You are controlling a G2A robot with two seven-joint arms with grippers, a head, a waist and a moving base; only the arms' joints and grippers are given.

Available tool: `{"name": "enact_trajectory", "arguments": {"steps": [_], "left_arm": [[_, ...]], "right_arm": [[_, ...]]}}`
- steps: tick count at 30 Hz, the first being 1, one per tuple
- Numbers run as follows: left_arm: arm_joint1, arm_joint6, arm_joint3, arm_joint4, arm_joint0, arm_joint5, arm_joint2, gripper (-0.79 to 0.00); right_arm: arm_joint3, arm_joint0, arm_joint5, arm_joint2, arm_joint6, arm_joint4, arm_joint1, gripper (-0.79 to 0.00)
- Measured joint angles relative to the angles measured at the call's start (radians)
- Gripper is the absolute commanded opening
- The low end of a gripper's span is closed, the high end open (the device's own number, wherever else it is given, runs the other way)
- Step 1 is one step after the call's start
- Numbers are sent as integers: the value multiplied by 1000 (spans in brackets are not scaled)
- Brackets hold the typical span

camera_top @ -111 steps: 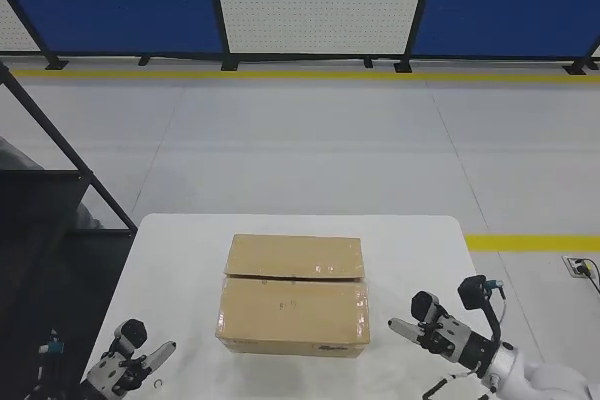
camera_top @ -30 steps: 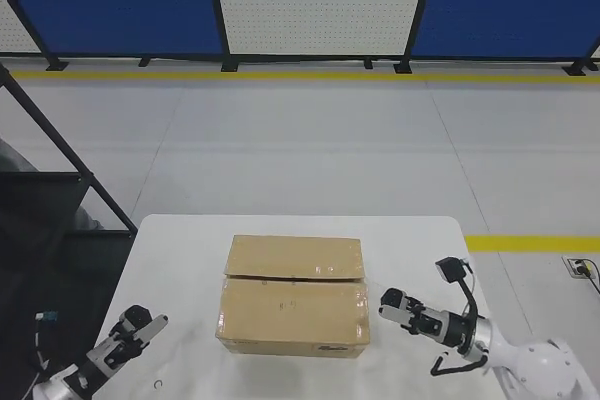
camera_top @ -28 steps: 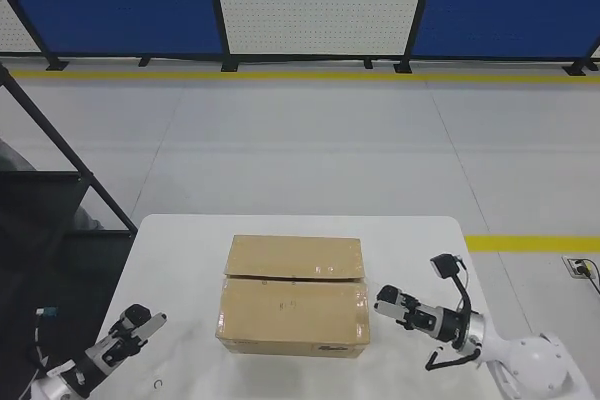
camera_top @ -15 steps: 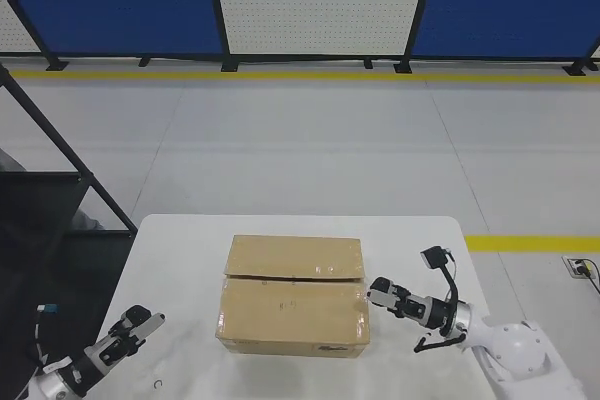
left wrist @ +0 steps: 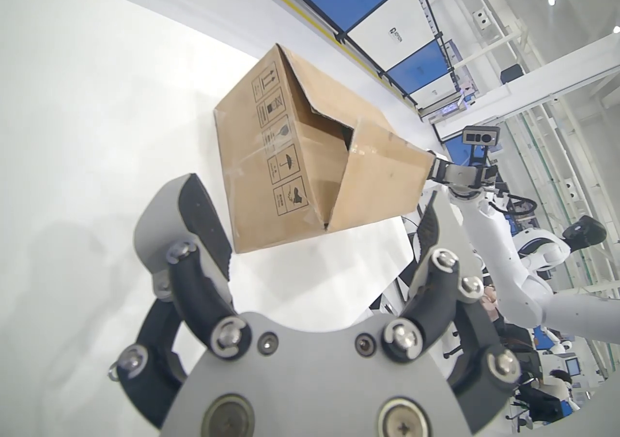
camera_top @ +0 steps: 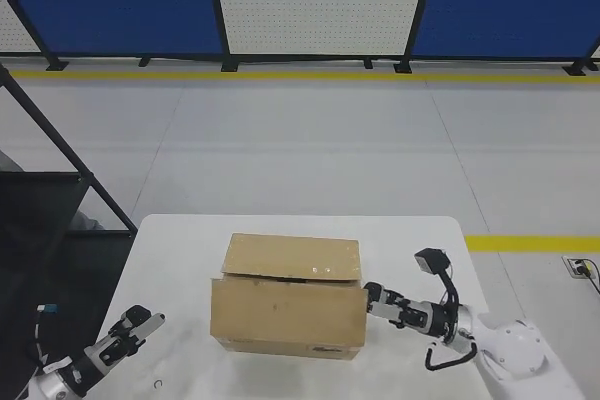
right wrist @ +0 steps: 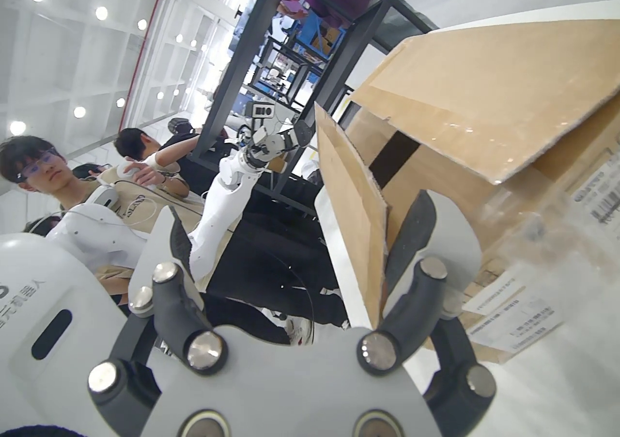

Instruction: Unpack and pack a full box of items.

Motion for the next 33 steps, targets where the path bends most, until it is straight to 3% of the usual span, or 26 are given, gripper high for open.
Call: {"name": "enact_trajectory", "arguments": {"steps": [8,23,33], "left_arm": [[0,0,0,0,0,0,0,0],[0,0,0,0,0,0,0,0],[0,0,0,0,0,0,0,0]], "right_arm": [[-43,-28,-58,23,160,149,17,0],[-255,-150,-65,-39,150,47,99,0],[-210,-174,-107,-126,108,-49,160,0]]}}
